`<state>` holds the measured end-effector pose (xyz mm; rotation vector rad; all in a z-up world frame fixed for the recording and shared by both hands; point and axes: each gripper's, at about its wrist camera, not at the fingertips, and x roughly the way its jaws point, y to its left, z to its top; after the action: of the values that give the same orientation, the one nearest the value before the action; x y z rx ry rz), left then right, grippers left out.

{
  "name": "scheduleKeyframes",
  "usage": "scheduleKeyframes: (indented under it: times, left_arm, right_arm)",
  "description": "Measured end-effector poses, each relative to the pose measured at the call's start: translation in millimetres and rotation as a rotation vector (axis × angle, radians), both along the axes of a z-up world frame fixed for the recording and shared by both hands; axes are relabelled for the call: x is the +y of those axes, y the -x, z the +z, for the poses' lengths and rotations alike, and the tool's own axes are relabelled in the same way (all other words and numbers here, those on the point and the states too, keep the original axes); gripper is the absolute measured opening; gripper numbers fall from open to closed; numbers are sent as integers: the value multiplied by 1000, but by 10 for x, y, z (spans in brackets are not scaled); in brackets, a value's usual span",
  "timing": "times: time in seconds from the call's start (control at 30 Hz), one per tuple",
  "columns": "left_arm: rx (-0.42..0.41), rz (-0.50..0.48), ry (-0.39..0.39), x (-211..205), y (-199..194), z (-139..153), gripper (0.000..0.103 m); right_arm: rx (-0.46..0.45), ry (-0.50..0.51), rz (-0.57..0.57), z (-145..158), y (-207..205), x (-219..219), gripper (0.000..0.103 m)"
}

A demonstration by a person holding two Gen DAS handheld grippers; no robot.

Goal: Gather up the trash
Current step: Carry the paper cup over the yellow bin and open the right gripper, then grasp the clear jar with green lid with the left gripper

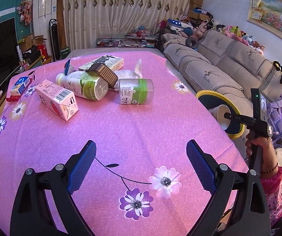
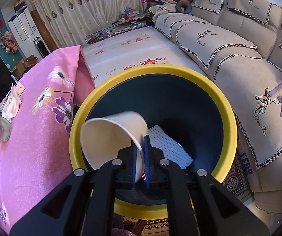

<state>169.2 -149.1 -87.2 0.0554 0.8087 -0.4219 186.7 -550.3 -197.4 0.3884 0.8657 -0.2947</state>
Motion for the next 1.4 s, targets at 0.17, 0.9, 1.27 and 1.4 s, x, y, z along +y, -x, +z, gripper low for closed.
scheduleKeyframes:
  times: [0.17, 0.9, 1.27, 1.4]
  left_arm:
    - [10, -1, 0, 4, -23, -44, 92]
    - [55, 5, -63, -432, -948, -337, 96]
    - [94, 31, -90, -625, -1517, -488, 96]
    - [97, 38, -100, -660, -1574, -554, 96]
  right_arm:
    - [-7, 0, 1, 35, -11, 8, 13]
    - [-54, -15, 23, 186, 13, 75, 18]
    - [-70, -32, 27, 182, 50, 11, 18]
    - [-66, -39, 27, 155, 41, -9, 18]
